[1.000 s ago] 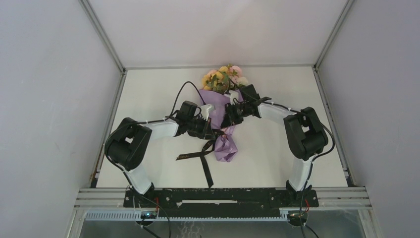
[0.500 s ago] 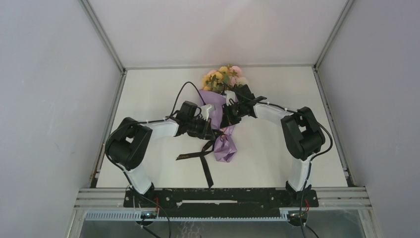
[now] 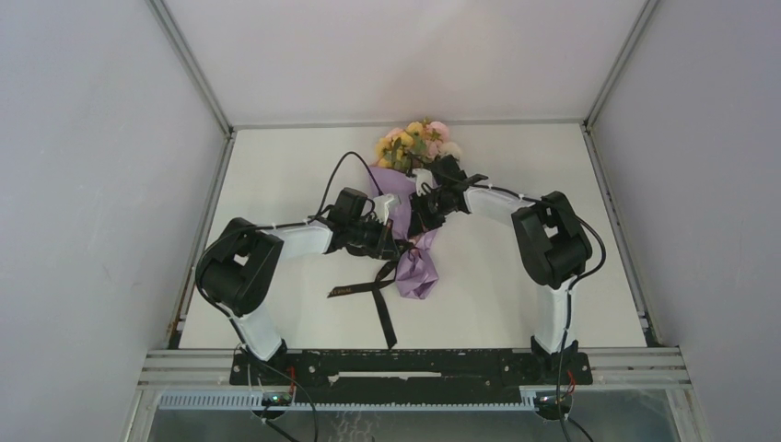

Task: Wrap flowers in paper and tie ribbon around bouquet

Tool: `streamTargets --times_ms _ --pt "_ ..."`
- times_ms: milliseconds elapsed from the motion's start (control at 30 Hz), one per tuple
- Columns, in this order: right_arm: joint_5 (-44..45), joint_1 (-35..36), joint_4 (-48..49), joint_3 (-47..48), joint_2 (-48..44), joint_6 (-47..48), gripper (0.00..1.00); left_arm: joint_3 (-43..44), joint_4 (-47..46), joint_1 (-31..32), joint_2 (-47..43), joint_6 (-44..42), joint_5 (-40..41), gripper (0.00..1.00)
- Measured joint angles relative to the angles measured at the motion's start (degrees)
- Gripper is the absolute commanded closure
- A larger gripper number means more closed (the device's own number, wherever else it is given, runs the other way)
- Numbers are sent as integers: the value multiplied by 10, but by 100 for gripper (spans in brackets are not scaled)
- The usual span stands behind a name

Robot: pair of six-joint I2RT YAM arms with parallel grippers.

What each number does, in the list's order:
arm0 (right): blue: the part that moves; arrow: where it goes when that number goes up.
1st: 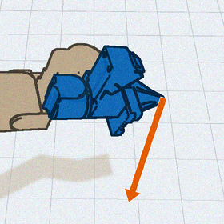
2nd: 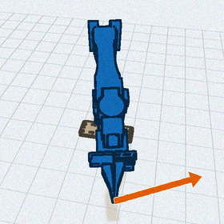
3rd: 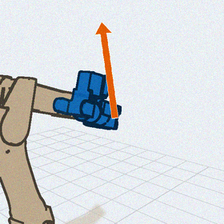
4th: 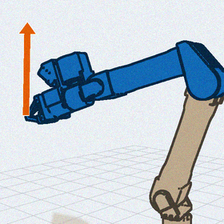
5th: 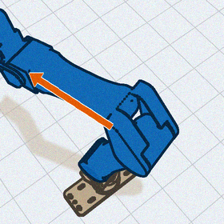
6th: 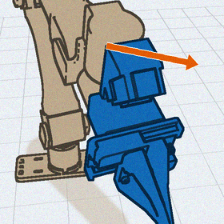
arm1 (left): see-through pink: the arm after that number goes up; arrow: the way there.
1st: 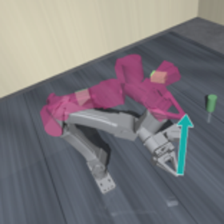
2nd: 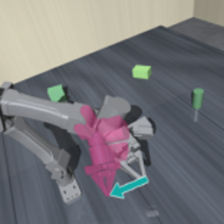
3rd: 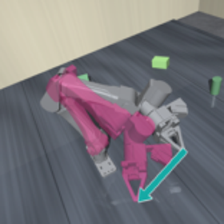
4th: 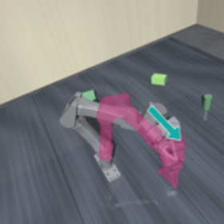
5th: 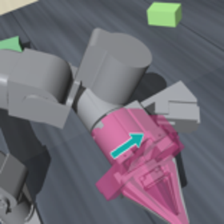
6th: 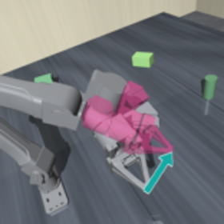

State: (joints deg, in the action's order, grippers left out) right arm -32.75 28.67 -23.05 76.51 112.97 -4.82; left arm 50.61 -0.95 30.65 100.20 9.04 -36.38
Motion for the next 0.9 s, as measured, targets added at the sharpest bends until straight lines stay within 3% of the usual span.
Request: streamTargets --times_ms 533,900 --pt "-172 -13 -1 -28 7 26 87 0 0 1 3 0 0 100" --pt "-218 -8 25 -49 -2 24 69 0 0 1 3 0 0 100"
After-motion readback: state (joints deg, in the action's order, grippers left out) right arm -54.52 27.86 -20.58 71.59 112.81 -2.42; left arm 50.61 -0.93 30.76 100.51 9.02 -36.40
